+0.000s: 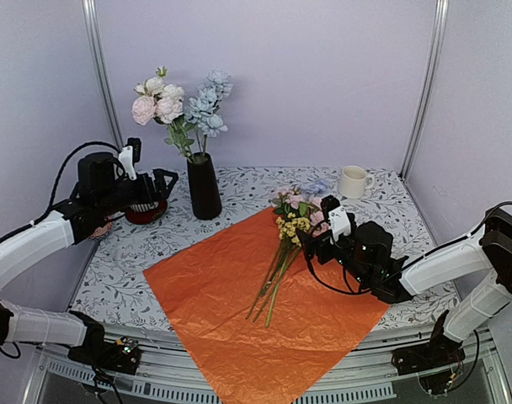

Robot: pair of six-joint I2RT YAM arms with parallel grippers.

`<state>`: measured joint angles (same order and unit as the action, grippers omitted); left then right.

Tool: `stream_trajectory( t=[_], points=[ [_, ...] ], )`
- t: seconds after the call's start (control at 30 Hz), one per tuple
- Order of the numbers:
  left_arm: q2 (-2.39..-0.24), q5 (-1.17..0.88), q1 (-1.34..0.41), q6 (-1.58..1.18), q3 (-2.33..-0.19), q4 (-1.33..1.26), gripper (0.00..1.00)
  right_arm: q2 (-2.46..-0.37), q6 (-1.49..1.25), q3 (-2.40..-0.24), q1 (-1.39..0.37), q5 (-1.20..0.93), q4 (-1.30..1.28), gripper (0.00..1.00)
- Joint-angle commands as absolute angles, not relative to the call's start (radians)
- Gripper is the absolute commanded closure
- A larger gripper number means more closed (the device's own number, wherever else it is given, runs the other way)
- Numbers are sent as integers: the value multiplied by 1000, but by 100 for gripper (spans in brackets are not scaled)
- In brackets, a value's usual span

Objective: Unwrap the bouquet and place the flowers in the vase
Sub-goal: Place the fake flower in the vase, then pick up the fake flower from the flattened wrapping paper.

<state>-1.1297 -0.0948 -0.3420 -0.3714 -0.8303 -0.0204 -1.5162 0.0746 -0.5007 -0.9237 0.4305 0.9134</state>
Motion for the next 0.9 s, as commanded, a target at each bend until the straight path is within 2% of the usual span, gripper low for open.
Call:
stream_trajectory(
  t=[0.0,0.2,0.4,0.63,0.87],
  points=[
    [-1077,-127,-331,-377,-749,53,2,-1532,59,-523,-925,409,907,1],
    [-992,-170,-331,-435,-618,52,2,-1547,34,-547,-925,415,876,1],
    [-940,-257,-353,-548,-551,69,2,-1621,-141,-712,-926,475,622,1],
    [-918,-250,-396,-580,-509,77,2,-1626,-219,-745,-927,503,562,1],
    [-940,-249,-422,-515,-447,-64,2,-1643,-129,-785,-932,514,521,1]
  ],
)
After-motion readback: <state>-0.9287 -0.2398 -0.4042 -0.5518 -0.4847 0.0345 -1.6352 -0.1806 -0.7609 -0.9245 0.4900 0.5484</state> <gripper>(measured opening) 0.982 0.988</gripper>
